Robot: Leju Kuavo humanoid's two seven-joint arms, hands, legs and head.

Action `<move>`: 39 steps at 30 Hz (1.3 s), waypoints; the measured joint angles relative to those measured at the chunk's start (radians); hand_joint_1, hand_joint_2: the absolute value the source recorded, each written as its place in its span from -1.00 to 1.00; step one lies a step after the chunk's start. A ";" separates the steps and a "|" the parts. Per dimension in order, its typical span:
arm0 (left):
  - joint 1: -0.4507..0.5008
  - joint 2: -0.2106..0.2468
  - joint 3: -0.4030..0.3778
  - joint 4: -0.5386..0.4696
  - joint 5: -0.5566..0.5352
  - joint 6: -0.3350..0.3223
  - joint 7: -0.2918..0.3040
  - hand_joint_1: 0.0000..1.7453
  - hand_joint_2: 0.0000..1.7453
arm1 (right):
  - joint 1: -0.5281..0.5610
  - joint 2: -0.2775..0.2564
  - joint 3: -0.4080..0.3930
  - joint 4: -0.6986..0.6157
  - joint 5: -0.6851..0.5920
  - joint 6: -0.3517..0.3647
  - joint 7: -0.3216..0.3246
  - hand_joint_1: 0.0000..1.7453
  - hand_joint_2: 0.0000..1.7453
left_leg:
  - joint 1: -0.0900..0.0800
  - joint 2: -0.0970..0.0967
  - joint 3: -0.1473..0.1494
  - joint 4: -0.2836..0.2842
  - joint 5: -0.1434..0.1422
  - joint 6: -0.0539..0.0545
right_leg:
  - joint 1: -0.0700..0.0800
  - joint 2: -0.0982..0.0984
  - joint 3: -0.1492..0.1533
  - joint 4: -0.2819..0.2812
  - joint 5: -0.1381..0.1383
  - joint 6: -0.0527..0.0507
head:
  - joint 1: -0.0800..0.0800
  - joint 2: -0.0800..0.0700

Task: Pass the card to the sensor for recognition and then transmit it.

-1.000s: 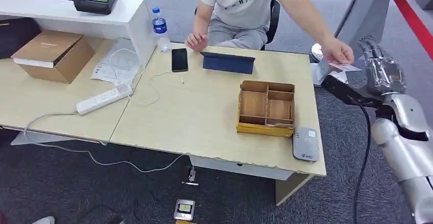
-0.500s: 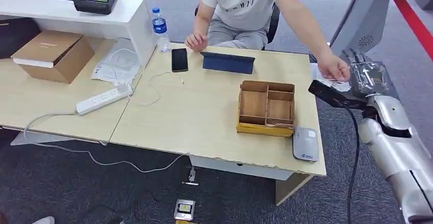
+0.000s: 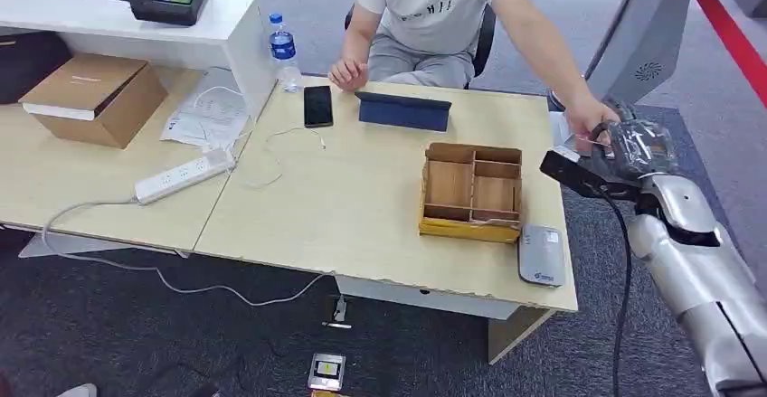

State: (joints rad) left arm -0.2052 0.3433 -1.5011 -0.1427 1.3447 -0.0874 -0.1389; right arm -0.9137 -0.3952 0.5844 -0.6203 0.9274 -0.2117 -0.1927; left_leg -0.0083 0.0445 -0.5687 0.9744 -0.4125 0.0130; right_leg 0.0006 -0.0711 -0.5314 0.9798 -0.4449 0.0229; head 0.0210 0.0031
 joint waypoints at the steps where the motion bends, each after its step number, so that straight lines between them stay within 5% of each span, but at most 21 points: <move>1: 0.000 0.000 0.000 0.000 0.000 0.000 0.000 -1.00 -1.00 | -0.001 0.000 0.000 0.001 0.000 0.000 -0.001 1.00 1.00 | 0.000 0.000 0.000 0.000 0.000 0.000 | 0.000 0.000 0.000 0.000 0.000 0.000 | 0.000 0.000; 19: 0.002 0.000 0.000 0.000 0.003 -0.001 0.000 -1.00 -1.00 | 0.004 -0.011 0.000 0.005 -0.021 0.007 -0.020 1.00 1.00 | 0.000 0.000 0.000 0.000 0.000 0.000 | 0.000 0.000 0.000 0.000 0.000 0.000 | 0.000 0.000; 39: 0.005 0.000 0.000 0.000 0.018 0.009 0.021 -1.00 -1.00 | 0.170 -0.038 -0.004 -0.010 -0.127 -0.013 -0.024 1.00 1.00 | 0.001 0.000 0.000 0.000 0.000 0.000 | 0.000 0.000 0.000 -0.001 0.000 0.000 | 0.000 0.000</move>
State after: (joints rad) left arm -0.2004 0.3429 -1.5015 -0.1427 1.3626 -0.0786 -0.1179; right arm -0.7439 -0.4330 0.5802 -0.6306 0.7999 -0.2247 -0.2163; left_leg -0.0070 0.0445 -0.5685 0.9744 -0.4126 0.0130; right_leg 0.0006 -0.0709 -0.5315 0.9792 -0.4448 0.0229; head 0.0214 0.0031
